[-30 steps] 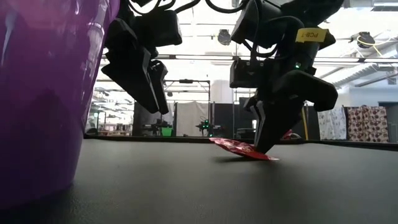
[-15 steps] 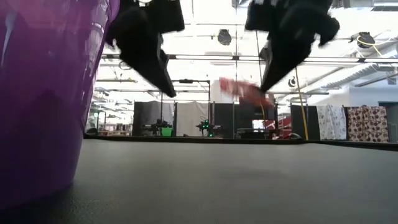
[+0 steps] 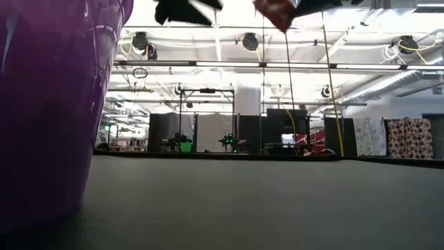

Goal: Sort candy by brand, put in halloween buckets
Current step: Put the red candy into the violet bucket

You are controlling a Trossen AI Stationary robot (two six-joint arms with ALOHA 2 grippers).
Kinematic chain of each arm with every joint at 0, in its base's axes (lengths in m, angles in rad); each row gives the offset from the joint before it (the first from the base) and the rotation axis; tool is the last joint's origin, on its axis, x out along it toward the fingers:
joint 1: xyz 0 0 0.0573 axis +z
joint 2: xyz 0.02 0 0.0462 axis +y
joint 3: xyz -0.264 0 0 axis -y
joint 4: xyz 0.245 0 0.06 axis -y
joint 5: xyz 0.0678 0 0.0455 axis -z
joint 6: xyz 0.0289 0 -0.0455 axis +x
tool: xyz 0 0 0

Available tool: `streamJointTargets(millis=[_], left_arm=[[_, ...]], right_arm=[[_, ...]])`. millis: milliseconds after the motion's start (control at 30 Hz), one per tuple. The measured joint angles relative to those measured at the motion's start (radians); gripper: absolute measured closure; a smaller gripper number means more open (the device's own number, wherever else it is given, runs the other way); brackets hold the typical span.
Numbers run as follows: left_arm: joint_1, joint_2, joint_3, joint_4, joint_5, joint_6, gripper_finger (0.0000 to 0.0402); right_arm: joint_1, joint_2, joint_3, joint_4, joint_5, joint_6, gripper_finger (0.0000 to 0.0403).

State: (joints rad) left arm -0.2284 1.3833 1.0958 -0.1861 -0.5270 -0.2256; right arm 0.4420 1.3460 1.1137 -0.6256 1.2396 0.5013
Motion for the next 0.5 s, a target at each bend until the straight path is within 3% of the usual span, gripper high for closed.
streamJointTargets(millis=[200,500], left_arm=[[0.000,0.009,0.000,0.059,0.000,0.034,0.0135],[-0.022,0.011,-0.001,0.162,-0.001,0.092,0.0135]], right_arm=[[0.079,0.007,0.000,0.129,0.191,-0.026,0.0403],[0.106,0.006,0.000,0.197,0.178,-0.171,0.0402]])
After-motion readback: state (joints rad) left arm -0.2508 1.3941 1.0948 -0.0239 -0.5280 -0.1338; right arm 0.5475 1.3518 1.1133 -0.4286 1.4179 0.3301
